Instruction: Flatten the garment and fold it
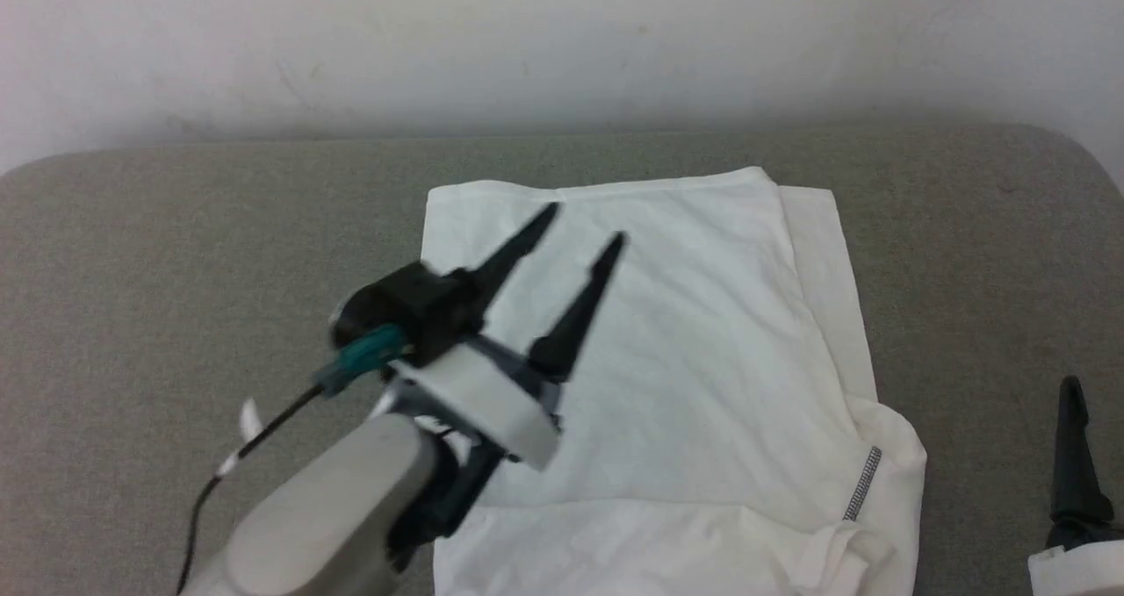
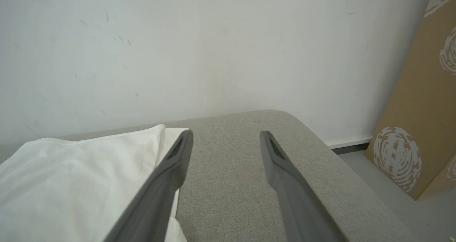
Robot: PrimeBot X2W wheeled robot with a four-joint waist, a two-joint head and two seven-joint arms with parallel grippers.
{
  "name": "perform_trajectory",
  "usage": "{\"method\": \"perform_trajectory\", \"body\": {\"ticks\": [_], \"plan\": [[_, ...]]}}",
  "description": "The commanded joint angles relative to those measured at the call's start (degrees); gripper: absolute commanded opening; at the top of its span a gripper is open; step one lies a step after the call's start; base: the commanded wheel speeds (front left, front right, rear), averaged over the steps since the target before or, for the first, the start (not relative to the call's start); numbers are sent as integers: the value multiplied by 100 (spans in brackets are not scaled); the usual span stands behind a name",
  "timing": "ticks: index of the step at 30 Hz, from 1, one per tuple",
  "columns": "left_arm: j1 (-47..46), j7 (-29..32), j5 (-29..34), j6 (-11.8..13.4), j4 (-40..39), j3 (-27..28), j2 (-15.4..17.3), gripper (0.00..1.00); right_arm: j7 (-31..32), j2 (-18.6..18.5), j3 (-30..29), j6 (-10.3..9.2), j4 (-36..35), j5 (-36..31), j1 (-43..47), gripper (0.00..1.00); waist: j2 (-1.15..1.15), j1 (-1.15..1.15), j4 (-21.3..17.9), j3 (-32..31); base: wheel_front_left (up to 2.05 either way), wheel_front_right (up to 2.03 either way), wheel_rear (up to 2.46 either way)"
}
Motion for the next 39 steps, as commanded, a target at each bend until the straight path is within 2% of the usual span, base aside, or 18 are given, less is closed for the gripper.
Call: {"method": "perform_trajectory", "body": {"ticks": [1,5,7,8,11,14,18,21,26,34,39], "plan": [[176,-34,21,49,-19,25,65,100,-24,13,16,-4,3,28,29,100,0,0,-14,-23,0,0,0],[1141,-297,46,836,-755,925,811,100,-52,13,51,-4,46,54,82,100,0,0,-29,-85,0,0,0],[1732,-338,107,1190,-1146,1413,1025,100,-77,13,76,-4,99,76,107,100,0,0,-34,-128,0,0,0],[2036,-344,163,1287,-1395,1692,1046,100,-95,13,89,-4,131,89,121,100,0,0,-32,-149,0,0,0],[3044,-348,573,1415,-1866,2360,1147,100,-145,13,153,-4,225,132,164,100,0,0,-26,-212,0,0,0],[3932,-349,992,1421,-2002,2866,1069,100,-191,13,202,-4,302,149,210,100,0,0,-13,-281,0,0,0],[4729,-350,1638,1441,-1886,3254,804,100,-253,13,292,-4,428,226,294,100,0,0,18,-376,0,0,0],[4991,-350,1800,1294,-1916,3497,315,100,-297,13,349,-4,511,276,351,100,0,0,56,-424,0,0,0],[5109,-350,2024,710,-1856,3870,-223,100,-336,13,395,-4,571,304,352,100,0,0,71,-455,0,0,0],[4993,-351,2311,78,-1755,4213,-591,100,-202,13,359,-4,365,159,123,100,0,0,52,-326,0,0,0],[4811,-351,2407,-184,-1780,4267,-796,100,423,-8,444,-4,-174,23,-708,100,0,0,-19,19,0,0,0]]}}
